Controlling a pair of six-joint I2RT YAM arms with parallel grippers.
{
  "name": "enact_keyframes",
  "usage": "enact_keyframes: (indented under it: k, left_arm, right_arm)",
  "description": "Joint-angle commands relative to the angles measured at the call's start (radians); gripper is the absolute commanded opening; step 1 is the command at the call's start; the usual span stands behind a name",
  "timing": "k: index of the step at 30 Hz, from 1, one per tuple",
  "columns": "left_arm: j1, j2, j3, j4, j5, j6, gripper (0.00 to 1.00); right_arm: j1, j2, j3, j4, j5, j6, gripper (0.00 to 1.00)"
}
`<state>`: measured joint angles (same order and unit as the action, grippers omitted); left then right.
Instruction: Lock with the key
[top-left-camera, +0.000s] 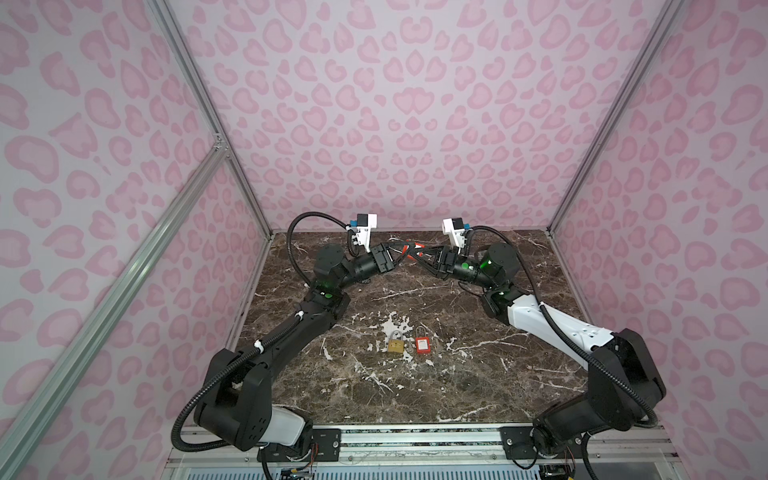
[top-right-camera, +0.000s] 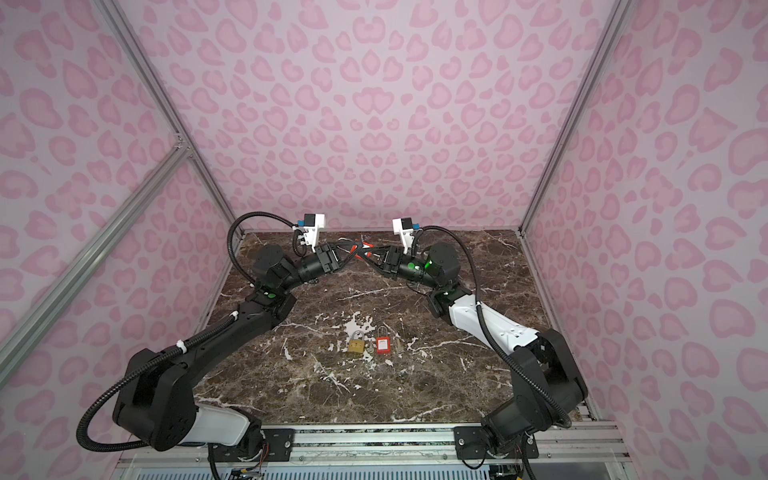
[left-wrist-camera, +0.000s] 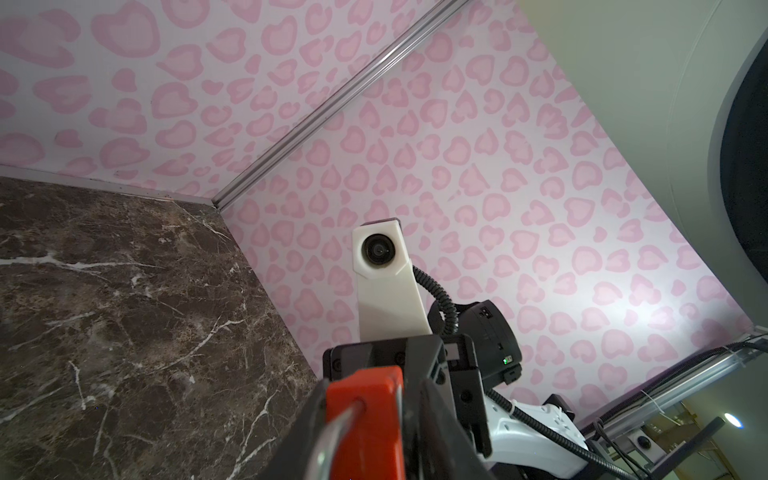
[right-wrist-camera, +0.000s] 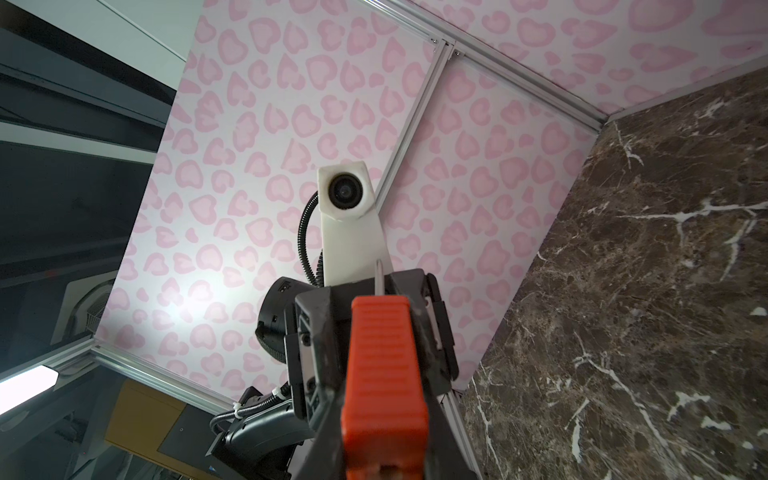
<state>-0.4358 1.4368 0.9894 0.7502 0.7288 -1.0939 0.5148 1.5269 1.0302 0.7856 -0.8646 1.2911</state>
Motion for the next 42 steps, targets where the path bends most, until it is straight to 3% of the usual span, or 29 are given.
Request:
enact_keyframes:
  k: [1,3,6,8,10,12,15,27,36,42]
  left_arm:
    - [0.003,0.0,0.008,0.041,0.003,0.006,0.37]
    - [0.003,0.003,0.009,0.049,0.003,0.002,0.37]
    - [0.002,0.001,0.005,0.053,-0.006,0.004,0.25]
    - [0.003,0.003,0.006,0.055,-0.005,0.006,0.17]
    - [0.002,0.002,0.004,0.052,-0.003,0.006,0.1]
    - [0.005,-0.002,-0.001,0.051,-0.01,0.006,0.06]
    - [0.009,-0.009,-0.009,0.052,-0.022,0.008,0.05]
    - [0.013,-0.012,-0.013,0.062,-0.028,-0.001,0.05]
    - [0.013,-0.019,-0.024,0.063,-0.035,-0.001,0.05]
    - [0.013,-0.024,-0.03,0.061,-0.035,0.002,0.05]
  right_arm:
    - [0.002,-0.009,-0.008,0.018,0.001,-0.011,0.11]
    - [0.002,-0.014,-0.016,0.016,0.005,-0.014,0.11]
    - [0.003,-0.016,-0.019,0.015,0.005,-0.017,0.13]
    - [0.004,-0.017,-0.018,0.014,0.003,-0.02,0.27]
    - [0.004,-0.021,-0.014,0.006,0.002,-0.028,0.49]
    - [0.003,-0.023,-0.013,-0.001,0.004,-0.034,0.57]
    - [0.001,-0.029,-0.019,0.0,0.009,-0.034,0.61]
    - [-0.068,-0.121,-0.116,-0.071,0.009,-0.072,0.62]
    - [-0.073,-0.119,-0.117,-0.101,0.018,-0.089,0.44]
    - [-0.076,-0.1,-0.12,-0.048,0.022,-0.048,0.43]
